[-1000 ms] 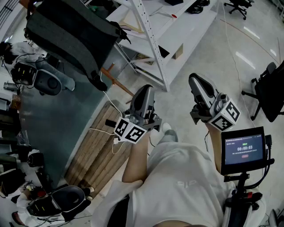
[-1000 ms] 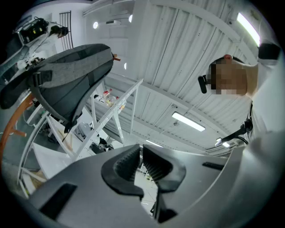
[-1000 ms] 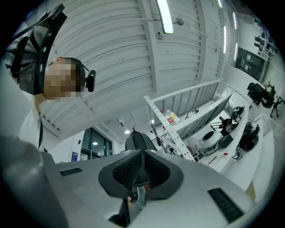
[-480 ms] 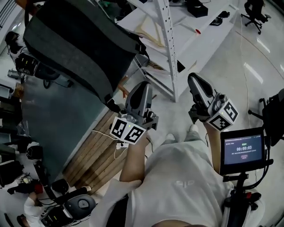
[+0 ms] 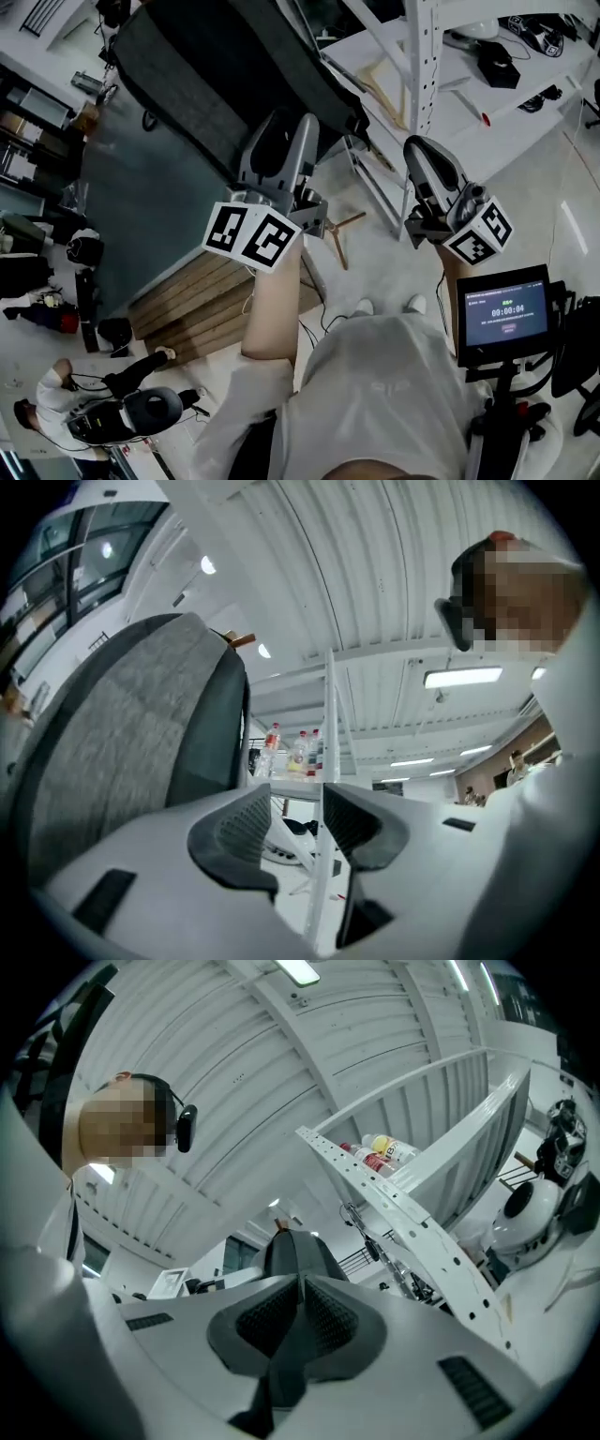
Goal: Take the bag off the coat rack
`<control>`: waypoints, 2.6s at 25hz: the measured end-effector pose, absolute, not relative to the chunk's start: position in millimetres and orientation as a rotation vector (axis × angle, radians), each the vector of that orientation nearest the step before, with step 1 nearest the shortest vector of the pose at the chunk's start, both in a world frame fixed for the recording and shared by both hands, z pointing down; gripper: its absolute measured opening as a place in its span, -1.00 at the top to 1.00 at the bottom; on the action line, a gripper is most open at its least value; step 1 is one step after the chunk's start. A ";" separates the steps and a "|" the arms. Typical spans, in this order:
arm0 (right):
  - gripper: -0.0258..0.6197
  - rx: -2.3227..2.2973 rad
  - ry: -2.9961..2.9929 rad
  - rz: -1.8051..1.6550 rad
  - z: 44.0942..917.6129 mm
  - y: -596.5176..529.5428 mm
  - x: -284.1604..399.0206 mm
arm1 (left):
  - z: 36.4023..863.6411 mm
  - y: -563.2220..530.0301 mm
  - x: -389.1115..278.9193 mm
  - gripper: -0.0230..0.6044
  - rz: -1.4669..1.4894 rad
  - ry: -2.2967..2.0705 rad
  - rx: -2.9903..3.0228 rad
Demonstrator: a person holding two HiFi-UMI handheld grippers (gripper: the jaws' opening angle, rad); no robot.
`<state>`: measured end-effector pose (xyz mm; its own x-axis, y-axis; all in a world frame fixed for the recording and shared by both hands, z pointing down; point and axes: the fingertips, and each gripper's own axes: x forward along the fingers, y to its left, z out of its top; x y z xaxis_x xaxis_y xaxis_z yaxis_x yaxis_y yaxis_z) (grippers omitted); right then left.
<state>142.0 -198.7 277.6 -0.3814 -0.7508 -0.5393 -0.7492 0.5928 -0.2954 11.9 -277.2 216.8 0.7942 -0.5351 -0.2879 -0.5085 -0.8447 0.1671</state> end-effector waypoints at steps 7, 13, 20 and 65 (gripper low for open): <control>0.88 -1.024 2.214 -0.013 270.9 -231.6 123.3 | 182.7 -332.2 25.4 0.37 -0.219 -1.107 2.966; 0.88 -1.057 2.296 0.023 250.7 -246.8 112.8 | 171.6 -351.9 26.9 0.33 -0.210 -1.129 2.872; 0.52 -1.226 2.592 0.146 248.0 -322.6 79.7 | 174.9 -351.2 12.4 0.33 -0.245 -1.116 2.841; 0.62 -1.135 2.819 0.705 147.7 -221.6 61.4 | 153.0 -368.4 24.9 0.82 -0.592 -0.559 2.721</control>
<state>61.4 -221.6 147.7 -0.7349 -0.6526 -0.1844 -0.6625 0.6330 0.4004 24.9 -368.4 153.0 0.8396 -0.4302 -0.3318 -0.3066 -0.8794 0.3643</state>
